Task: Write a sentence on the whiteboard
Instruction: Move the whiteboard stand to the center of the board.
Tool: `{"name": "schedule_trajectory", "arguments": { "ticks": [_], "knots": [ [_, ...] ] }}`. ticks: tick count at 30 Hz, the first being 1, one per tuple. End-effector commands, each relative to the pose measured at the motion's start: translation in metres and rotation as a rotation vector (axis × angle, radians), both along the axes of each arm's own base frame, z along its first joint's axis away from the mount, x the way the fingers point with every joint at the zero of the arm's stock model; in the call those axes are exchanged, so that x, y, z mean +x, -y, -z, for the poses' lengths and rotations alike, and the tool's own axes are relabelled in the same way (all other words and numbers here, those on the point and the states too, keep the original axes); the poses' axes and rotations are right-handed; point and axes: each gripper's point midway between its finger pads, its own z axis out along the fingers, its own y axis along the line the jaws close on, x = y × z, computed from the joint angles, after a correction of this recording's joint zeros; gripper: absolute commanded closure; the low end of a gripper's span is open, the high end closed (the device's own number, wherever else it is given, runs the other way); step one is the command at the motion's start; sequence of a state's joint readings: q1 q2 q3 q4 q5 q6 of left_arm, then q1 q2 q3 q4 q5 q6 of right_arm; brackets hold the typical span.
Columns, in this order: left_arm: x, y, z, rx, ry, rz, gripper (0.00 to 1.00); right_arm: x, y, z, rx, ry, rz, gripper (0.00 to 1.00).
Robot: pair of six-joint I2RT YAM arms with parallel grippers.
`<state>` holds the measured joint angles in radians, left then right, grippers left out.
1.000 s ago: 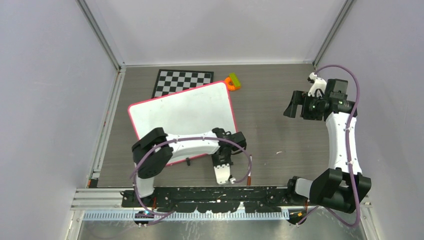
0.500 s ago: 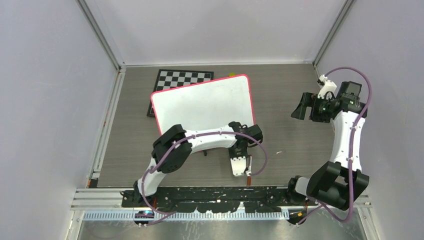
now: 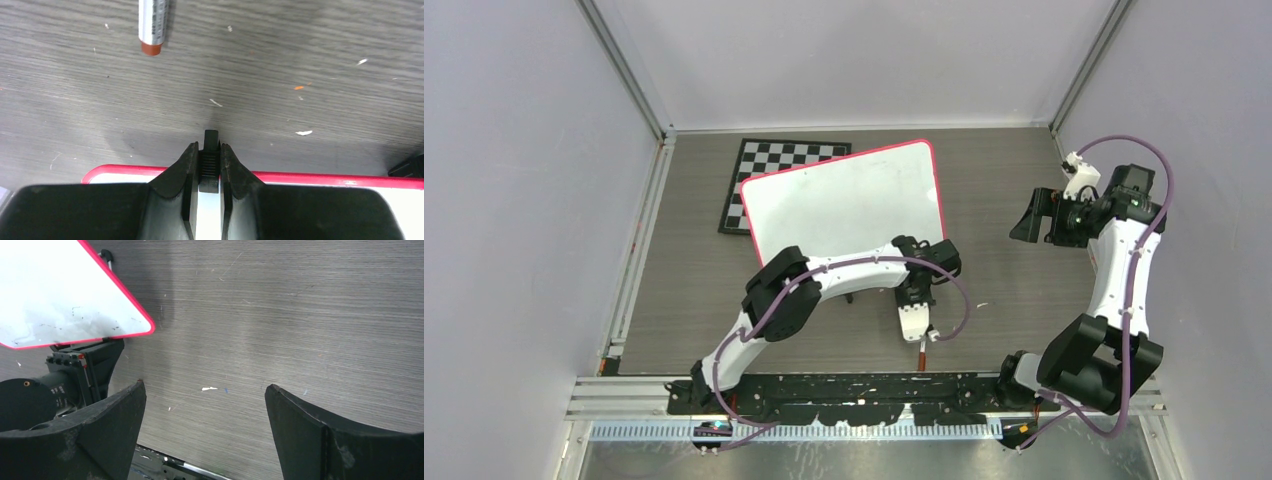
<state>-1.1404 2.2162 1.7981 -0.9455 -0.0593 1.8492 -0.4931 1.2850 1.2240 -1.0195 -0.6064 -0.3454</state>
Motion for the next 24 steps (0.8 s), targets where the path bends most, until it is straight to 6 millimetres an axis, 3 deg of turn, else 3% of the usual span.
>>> {"name": "schedule_trajectory", "arguments": {
  "ticks": [1, 5, 10, 12, 14, 21, 24],
  "knots": [
    [0.026, 0.045, -0.022, -0.155, 0.081, 0.085, 0.95, 0.008, 0.002, -0.018, -0.012, 0.056, -0.025, 0.07],
    [0.034, 0.051, -0.023, -0.17, 0.1, 0.086, 0.89, 0.009, 0.001, -0.018, -0.008, 0.052, -0.031, 0.07],
    [0.034, 0.063, -0.039, -0.258, 0.09, 0.049, 0.57, 0.009, 0.0, -0.018, 0.003, 0.044, -0.042, 0.07],
    [0.027, 0.067, -0.049, -0.3, 0.058, 0.037, 0.39, 0.009, -0.002, -0.019, 0.015, 0.042, -0.056, 0.07],
    [0.022, 0.067, -0.06, -0.328, 0.041, 0.015, 0.3, 0.01, -0.004, -0.022, 0.031, 0.043, -0.061, 0.07],
    [-0.013, 0.051, -0.095, -0.386, -0.064, -0.087, 0.26, 0.012, -0.011, -0.037, 0.062, 0.07, -0.079, 0.07],
    [-0.028, 0.031, -0.114, -0.393, -0.159, -0.223, 0.26, 0.012, -0.017, -0.04, 0.086, 0.09, -0.109, 0.07]
  ]
}}
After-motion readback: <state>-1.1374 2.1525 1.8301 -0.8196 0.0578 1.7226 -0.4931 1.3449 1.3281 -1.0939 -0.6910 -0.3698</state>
